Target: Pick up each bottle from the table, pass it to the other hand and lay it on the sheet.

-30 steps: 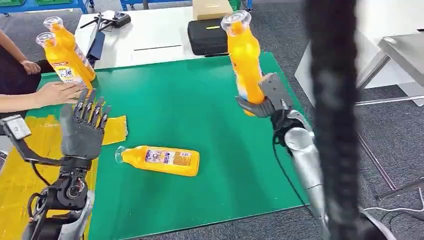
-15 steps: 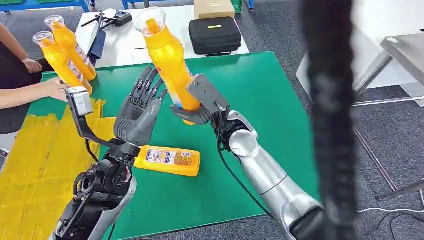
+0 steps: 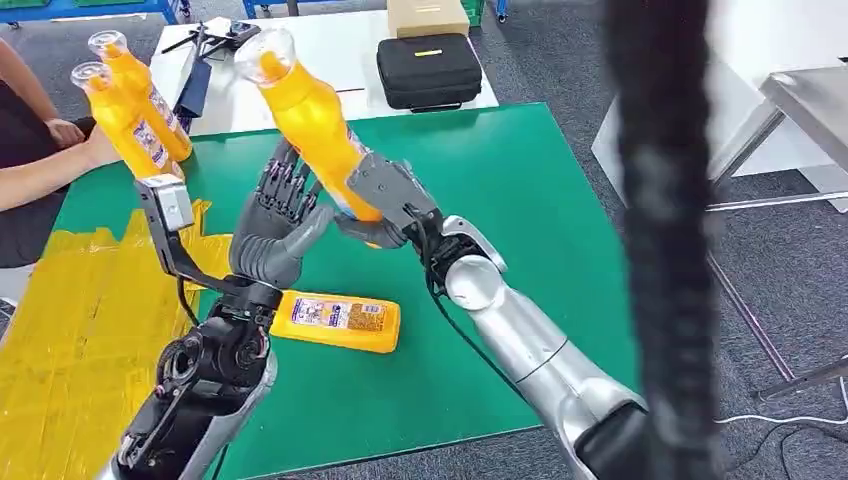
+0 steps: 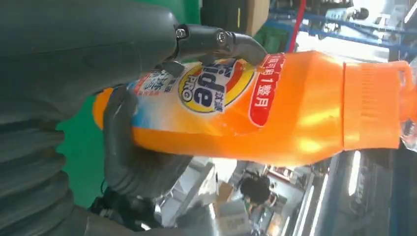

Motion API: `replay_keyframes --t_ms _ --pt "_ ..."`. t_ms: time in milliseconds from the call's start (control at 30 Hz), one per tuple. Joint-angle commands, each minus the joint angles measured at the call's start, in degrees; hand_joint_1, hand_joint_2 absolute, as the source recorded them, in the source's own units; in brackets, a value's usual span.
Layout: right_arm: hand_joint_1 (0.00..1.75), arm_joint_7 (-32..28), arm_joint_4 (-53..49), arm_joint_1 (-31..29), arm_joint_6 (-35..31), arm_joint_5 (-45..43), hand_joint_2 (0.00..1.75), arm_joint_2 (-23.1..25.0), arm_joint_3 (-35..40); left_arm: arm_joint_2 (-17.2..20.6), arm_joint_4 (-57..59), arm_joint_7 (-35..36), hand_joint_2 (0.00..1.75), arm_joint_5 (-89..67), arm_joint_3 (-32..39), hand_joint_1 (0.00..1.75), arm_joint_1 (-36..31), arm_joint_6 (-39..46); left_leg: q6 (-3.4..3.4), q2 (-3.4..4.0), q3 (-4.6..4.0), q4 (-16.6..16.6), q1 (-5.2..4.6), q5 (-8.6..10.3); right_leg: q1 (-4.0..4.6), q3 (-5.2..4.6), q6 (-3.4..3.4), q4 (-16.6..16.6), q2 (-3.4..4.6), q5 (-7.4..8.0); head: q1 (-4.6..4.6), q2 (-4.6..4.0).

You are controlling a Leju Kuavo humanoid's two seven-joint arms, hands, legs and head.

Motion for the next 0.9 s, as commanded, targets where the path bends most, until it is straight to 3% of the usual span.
replay_keyframes --t_ms 33,133,600,633,667,900 --pt "1.75 0.7 1.5 -0.8 2.9 1.7 1.75 2.2 8.8 -0.2 5.7 -0.6 1.75 -2.1 -1.6 0.00 -3.9 2.3 -0.14 0.07 0.16 0.0 0.03 -0.08 0.03 0.15 -0.02 0.0 0.00 -0.07 -0.02 0.00" --pt "1.75 1.0 0.8 0.2 3.3 2.2 1.75 2.0 9.6 -0.1 5.8 -1.0 1.75 -3.3 -0.9 0.00 -3.7 3.4 -0.31 0.14 0.45 0.1 0.12 -0.28 0.12 0.44 -0.05 0.1 -0.03 -0.24 0.00 0.00" --pt "1.75 1.1 0.7 2.9 3.8 4.5 1.75 1.0 14.4 -1.4 4.2 -2.2 1.75 -7.6 6.3 0.00 0.5 6.9 -0.14 0.03 0.13 0.0 0.05 -0.08 0.05 0.14 -0.03 0.0 -0.03 -0.07 0.00 0.00" --pt "1.75 1.1 0.8 2.5 3.8 4.4 1.75 0.9 14.3 -1.4 4.3 -2.1 1.75 -7.6 6.4 0.00 0.5 6.9 -0.33 0.11 0.45 0.1 0.12 -0.29 0.12 0.46 -0.07 0.0 -0.05 -0.26 0.00 0.00" --pt "1.75 1.0 0.7 2.2 3.8 4.2 1.75 0.8 14.0 -1.4 4.3 -2.1 1.75 -7.6 6.5 0.00 0.4 6.8 -0.17 0.05 0.11 0.0 0.07 -0.09 0.07 0.10 -0.03 0.0 -0.04 -0.08 -0.02 0.00" --pt "1.75 0.8 0.3 3.3 4.1 2.3 1.75 0.1 12.5 -0.5 3.6 -2.2 1.75 -7.6 7.3 0.00 1.1 6.7 -0.14 -0.10 -0.05 0.0 0.11 -0.04 0.10 -0.04 -0.04 0.0 -0.17 -0.06 0.15 0.00"
